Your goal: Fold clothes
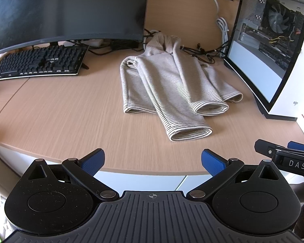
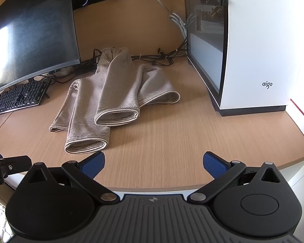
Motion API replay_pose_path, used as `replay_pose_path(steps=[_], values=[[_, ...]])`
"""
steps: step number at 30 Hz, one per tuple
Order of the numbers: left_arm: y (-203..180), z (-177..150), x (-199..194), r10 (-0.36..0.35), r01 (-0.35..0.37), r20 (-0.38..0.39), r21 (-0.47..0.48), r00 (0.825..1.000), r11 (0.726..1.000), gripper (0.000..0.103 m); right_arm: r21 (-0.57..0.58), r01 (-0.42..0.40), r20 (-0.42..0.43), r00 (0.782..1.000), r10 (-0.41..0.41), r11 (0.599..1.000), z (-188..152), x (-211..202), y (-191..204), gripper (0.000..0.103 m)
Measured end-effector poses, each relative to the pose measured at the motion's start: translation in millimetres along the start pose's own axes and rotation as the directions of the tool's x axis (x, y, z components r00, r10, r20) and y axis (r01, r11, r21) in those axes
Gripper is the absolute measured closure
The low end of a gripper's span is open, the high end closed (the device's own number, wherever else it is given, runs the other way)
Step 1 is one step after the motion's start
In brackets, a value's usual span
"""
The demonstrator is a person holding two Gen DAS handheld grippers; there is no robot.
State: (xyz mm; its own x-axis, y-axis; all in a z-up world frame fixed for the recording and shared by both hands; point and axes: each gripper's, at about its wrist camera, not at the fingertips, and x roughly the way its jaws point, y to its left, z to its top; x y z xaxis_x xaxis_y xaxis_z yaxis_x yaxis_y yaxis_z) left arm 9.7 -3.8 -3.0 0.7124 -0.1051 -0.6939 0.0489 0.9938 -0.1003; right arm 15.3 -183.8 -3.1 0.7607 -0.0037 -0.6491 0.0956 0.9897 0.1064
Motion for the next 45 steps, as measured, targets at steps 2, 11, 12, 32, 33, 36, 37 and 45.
replay_pose_path(steps=[2,11,12,32,33,36,37,45], values=[[0,0,1,-0.002,0.002,-0.003,0.001,1.000,1.000,0.000,0.001,0.002,-0.003,1.000,-0.002,1.000,0,1,0,0.000],[1,6,4,-0.009,0.009,0.006,0.003,1.000,1.000,0.000,-0.011,0.017,0.002,1.000,-0.017,1.000,5,2,1,0.000],[0,6,4,-0.009,0.009,0.005,0.004,1.000,1.000,0.000,-0.015,0.018,0.003,1.000,-0.018,1.000,5,3,3,0.000],[29,52,48,-0.154,0.155,-0.027,0.030,0.988,0.987,0.000,0.028,0.133,0.014,0.991,-0.134,0.991,34,20,26,0.000],[31,55,52,-0.174,0.175,-0.035,0.031,0.984,0.984,0.000,0.040,0.143,0.011,0.990,-0.143,0.989,35,21,27,0.000],[40,62,65,-0.236,0.238,-0.065,0.021,0.970,0.971,0.000,0.075,0.170,0.001,0.985,-0.171,0.983,39,23,33,0.000],[43,64,69,-0.251,0.253,-0.074,0.017,0.965,0.967,0.000,0.084,0.182,-0.006,0.983,-0.182,0.980,40,24,36,0.000],[77,76,100,-0.334,0.339,-0.157,0.010,0.930,0.941,0.000,0.154,0.216,-0.035,0.976,-0.213,0.964,50,39,72,0.000]])
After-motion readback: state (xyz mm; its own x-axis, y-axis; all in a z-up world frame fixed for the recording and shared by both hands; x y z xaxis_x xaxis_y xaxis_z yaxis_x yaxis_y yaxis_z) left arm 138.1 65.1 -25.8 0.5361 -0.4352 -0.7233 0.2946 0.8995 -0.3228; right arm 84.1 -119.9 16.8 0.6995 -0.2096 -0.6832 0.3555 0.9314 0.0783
